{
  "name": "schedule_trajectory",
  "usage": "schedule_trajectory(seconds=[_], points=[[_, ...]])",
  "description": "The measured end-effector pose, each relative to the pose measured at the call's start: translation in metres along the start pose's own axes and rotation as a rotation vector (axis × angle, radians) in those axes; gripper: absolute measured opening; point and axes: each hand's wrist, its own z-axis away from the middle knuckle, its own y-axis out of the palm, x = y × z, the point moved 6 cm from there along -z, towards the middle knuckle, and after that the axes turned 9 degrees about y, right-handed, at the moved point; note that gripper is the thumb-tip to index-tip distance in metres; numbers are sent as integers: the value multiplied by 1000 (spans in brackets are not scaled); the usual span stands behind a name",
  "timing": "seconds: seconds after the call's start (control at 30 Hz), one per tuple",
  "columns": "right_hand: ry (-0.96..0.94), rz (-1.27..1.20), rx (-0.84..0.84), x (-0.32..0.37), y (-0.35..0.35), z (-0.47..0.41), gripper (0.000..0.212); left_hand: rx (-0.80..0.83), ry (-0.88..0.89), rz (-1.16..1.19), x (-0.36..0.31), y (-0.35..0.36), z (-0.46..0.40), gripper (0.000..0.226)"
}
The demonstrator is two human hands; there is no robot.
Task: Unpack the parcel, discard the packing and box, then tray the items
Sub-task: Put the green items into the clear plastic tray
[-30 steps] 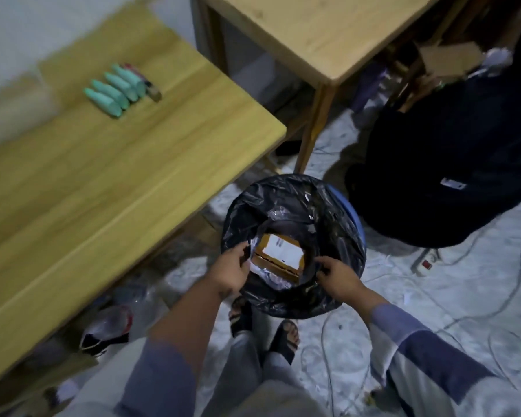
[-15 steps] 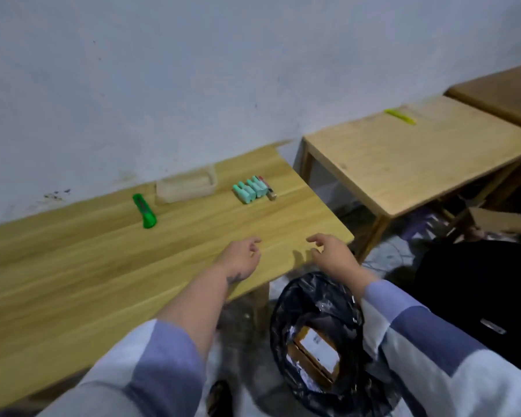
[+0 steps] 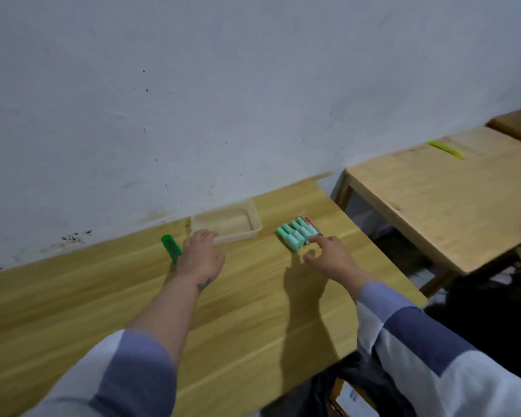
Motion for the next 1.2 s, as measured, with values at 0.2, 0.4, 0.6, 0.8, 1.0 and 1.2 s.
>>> schedule_trajectory(seconds=[0.2,0.4,0.6,0.8,1.0,1.2], points=[[97,22,-3,7,20,-35,77,-100,-149,13,49,2,-28,76],[52,67,0,25,29,-69,86,-152,-196,163,67,17,-50,75],[33,100,-43,24,33,-85,69,-198,-279,209,62,30,-44,79],[-11,75,-44,29,21,-105,63,-211,-310,163,55,34,-50,60],[-254,-53,-51,80,-4,-116,62,-205,-330,194,55,38,-47,64],[-563,69,149,153,8,-112,60,-225,-323,221,55,33,-50,72]])
